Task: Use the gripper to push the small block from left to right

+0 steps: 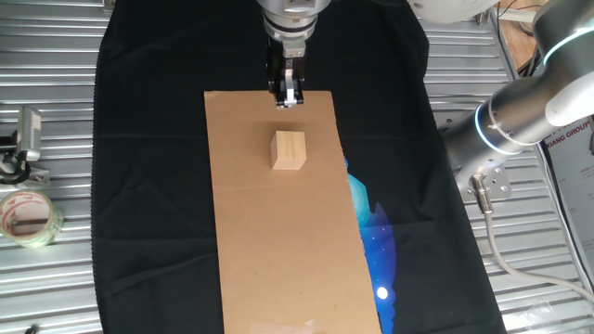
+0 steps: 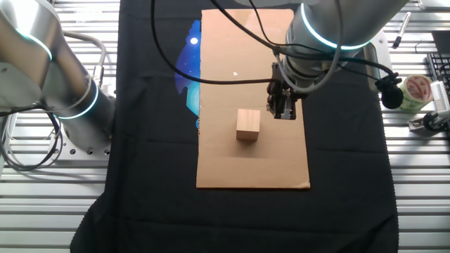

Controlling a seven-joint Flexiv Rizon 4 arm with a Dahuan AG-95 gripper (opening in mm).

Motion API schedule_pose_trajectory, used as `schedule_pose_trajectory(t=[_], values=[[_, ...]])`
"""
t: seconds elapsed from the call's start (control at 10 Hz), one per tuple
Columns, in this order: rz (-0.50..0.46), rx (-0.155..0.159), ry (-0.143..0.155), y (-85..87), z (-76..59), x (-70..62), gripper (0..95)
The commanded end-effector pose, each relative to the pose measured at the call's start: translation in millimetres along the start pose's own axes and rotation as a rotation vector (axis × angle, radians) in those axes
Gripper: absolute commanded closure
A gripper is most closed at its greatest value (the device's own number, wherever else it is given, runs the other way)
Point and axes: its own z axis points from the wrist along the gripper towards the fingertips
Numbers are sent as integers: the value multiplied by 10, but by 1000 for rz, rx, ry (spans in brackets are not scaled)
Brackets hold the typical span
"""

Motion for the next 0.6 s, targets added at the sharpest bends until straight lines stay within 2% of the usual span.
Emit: schedule_pose_trajectory(t=[0.1, 0.2, 0.4, 0.5, 0.6], values=[[17, -5, -22, 3, -7, -1, 950], [15, -9, -76, 3, -7, -2, 950], [29, -22, -164, 4, -5, 0, 950], [38, -27, -109, 2, -8, 5, 950], [55, -31, -75, 5, -6, 3, 950]])
